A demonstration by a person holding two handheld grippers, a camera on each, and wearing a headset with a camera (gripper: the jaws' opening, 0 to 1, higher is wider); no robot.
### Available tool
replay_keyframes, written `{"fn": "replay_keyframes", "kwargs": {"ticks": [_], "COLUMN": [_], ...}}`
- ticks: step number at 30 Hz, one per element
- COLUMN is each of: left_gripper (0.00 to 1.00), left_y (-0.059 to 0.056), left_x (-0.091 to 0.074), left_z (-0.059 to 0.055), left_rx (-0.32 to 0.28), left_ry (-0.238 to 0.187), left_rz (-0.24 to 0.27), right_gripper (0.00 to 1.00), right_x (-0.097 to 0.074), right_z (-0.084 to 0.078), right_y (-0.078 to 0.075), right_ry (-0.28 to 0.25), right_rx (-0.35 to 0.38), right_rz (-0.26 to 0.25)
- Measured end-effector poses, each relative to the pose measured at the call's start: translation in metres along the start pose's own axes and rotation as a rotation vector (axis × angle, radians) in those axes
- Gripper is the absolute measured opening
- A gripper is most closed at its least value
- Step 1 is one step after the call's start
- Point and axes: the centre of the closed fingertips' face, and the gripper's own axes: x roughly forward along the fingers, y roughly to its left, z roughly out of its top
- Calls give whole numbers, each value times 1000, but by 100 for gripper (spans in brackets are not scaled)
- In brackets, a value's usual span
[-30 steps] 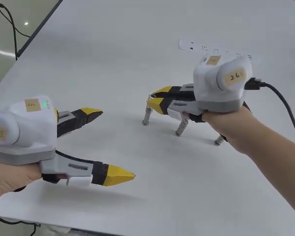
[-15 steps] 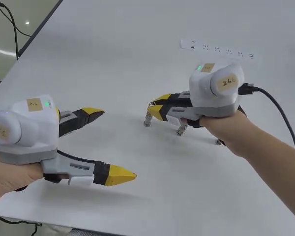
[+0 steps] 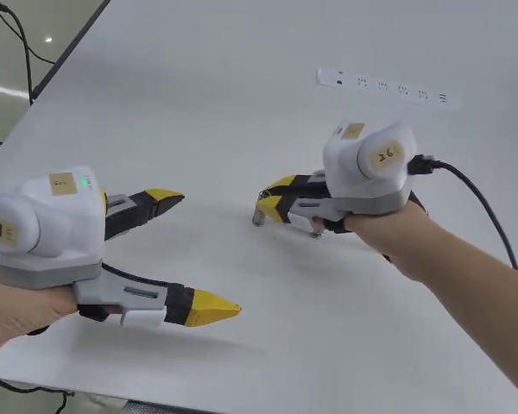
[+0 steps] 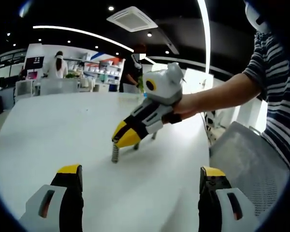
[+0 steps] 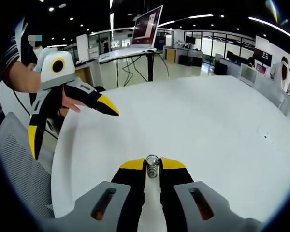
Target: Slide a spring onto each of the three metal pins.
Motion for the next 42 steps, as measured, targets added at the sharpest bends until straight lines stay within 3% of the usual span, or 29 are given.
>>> {"fn": "replay_keyframes", "kwargs": {"ticks": [9,21,34,42], "left_gripper": [98,98,98,98], "left_y": [0,-2,-1,-4], "left_x": [0,0,-1,2], "left_z": [-1,-2,1,4], "left_rx": [3,3,6,9], "left_ry": [4,8,7,5], "left_rz": [-1,-6,-2,-5], "right_gripper": [8,8,15,19], "right_x": [4,4,0,-9], "right_z": [-9,-7,-2,10], "right_y": [-1,1,3,8], "right_ry": [23,17,-2,-34], "right_rx": [-7,-1,35,33], "right_rz": [5,5,3,4]}}
